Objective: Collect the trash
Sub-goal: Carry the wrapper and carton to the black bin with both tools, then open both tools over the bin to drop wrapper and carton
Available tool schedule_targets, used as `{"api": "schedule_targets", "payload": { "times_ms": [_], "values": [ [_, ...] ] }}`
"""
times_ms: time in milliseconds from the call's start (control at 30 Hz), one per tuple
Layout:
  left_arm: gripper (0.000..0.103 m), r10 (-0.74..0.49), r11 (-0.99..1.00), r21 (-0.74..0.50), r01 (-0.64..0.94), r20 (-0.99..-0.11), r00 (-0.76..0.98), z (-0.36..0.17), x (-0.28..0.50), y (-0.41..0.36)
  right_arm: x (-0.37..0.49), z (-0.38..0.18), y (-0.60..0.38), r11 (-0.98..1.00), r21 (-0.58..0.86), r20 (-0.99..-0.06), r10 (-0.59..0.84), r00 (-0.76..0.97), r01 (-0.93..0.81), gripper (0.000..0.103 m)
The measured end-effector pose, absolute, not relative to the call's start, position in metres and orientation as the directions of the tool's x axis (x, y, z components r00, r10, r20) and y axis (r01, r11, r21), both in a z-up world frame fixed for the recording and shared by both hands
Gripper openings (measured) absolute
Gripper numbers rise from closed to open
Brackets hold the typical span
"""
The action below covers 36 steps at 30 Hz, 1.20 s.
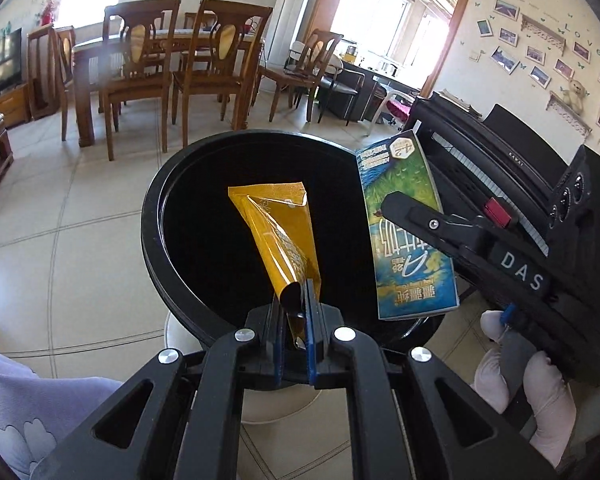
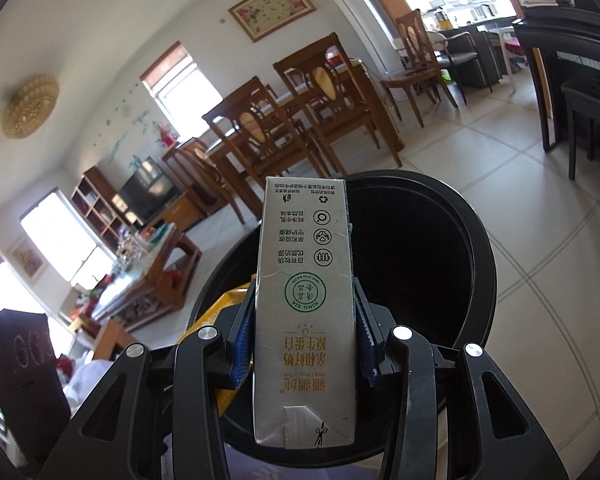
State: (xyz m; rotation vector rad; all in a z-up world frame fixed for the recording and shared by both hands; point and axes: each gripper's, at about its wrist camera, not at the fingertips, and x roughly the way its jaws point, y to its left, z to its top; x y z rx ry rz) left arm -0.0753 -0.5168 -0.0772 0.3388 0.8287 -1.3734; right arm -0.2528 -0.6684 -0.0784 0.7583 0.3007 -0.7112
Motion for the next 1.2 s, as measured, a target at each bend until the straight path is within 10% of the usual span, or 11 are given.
{"api": "schedule_targets", "payload": {
  "times_ms": [300, 400, 900, 1067, 1200],
  "values": [
    [0.010, -0.683, 0.218, -0.216, 0.952, -0.730, -0.009, -0.074, -0.076, -0.522, -0.242, -0.077, -0.667, 0.488, 0.505, -0.526, -0.479, 0.703, 0.711, 0.044],
    [0.012, -0.680, 0.218, -0.201, 0.955, -0.733, 0.001, -0.076, -0.077, -0.524, -0.242, -0.077, -0.668, 0.476, 0.516, -0.530, -0.475, 0.702, 0.712, 0.063],
    [0.014, -0.720, 0.227, -0.206, 0.952, -0.693, 0.022, -0.072, -0.082, -0.507, -0.263, -0.072, -0.659, 0.417, 0.542, -0.452, -0.587, 0.672, 0.730, 0.080],
    [0.048, -0.716, 0.249, -0.195, 0.949, -0.696, 0.045, -0.071, -0.079, -0.505, -0.272, -0.073, -0.657, 0.357, 0.521, -0.428, -0.677, 0.599, 0.775, 0.087],
    [0.055, -0.721, 0.260, -0.210, 0.943, -0.692, 0.044, -0.071, -0.077, -0.501, -0.277, -0.076, -0.656, 0.258, 0.447, -0.420, -0.785, 0.455, 0.857, 0.097]
  ]
}}
